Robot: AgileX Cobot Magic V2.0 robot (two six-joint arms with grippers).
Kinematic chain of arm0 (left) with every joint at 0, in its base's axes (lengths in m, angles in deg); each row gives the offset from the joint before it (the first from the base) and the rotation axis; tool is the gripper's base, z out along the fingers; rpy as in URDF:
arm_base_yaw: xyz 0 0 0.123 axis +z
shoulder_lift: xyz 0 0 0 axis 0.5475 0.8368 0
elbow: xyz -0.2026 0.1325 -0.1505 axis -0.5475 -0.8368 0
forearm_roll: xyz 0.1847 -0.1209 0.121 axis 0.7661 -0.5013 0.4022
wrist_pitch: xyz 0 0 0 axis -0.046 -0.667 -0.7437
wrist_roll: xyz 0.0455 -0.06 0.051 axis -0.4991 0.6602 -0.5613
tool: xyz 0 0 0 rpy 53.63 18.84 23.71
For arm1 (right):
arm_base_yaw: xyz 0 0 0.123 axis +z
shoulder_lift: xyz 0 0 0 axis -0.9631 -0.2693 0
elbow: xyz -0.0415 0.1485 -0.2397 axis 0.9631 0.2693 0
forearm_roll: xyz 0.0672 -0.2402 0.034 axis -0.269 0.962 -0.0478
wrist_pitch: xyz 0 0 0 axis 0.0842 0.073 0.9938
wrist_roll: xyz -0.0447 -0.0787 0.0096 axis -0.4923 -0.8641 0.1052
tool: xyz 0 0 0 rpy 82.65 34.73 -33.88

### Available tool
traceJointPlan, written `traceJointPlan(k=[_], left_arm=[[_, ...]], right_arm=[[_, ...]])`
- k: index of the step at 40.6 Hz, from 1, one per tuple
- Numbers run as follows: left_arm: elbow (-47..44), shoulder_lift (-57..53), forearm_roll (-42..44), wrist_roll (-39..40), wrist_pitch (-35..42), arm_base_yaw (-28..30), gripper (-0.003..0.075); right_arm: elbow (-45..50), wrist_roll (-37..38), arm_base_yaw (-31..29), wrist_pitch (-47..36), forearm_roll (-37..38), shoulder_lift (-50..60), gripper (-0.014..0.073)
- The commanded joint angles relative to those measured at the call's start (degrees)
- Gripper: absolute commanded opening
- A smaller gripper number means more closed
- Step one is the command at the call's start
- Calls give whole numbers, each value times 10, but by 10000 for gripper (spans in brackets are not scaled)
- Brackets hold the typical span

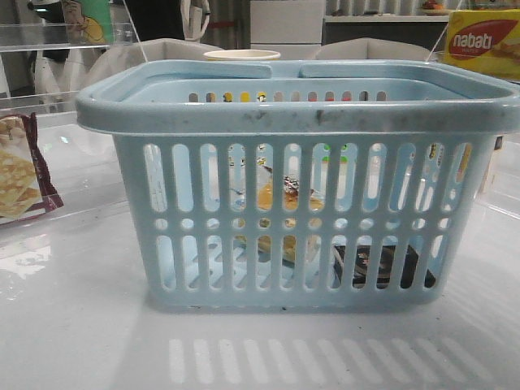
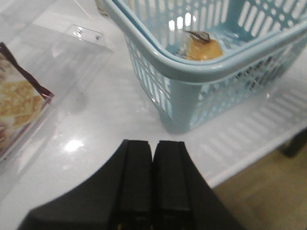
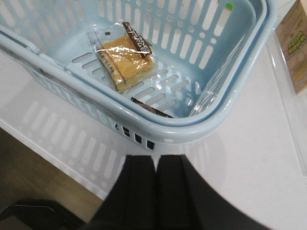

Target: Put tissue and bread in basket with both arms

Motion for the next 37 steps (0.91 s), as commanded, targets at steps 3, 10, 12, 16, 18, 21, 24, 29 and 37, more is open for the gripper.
traceJointPlan(k=[3, 10, 12, 16, 18, 21, 24, 29, 37], left_arm=[[-60, -62, 0, -1, 171, 70, 92], [-160, -154, 0, -1, 262, 165, 92], [-185, -177, 0, -1, 281, 188, 92], [-234, -217, 0, -1, 316, 223, 92], [-257, -233, 0, -1, 338, 238, 92], [-289, -253, 0, -1, 370, 255, 92], [-315, -270, 0, -1, 395, 272, 92], [-344, -291, 0, -1, 423, 299, 92], [-374, -320, 0, -1, 459, 307, 92]], right_arm=[[-17, -4, 0, -35, 11, 3, 56], [-17, -4, 0, -35, 11, 3, 56], [-17, -4, 0, -35, 11, 3, 56], [-17, -4, 0, -35, 11, 3, 56], [-17, -4, 0, -35, 11, 3, 56], [-17, -4, 0, -35, 11, 3, 56], [-17, -4, 0, -35, 11, 3, 56], [-17, -4, 0, -35, 11, 3, 56], [-17, -4, 0, -35, 11, 3, 56]])
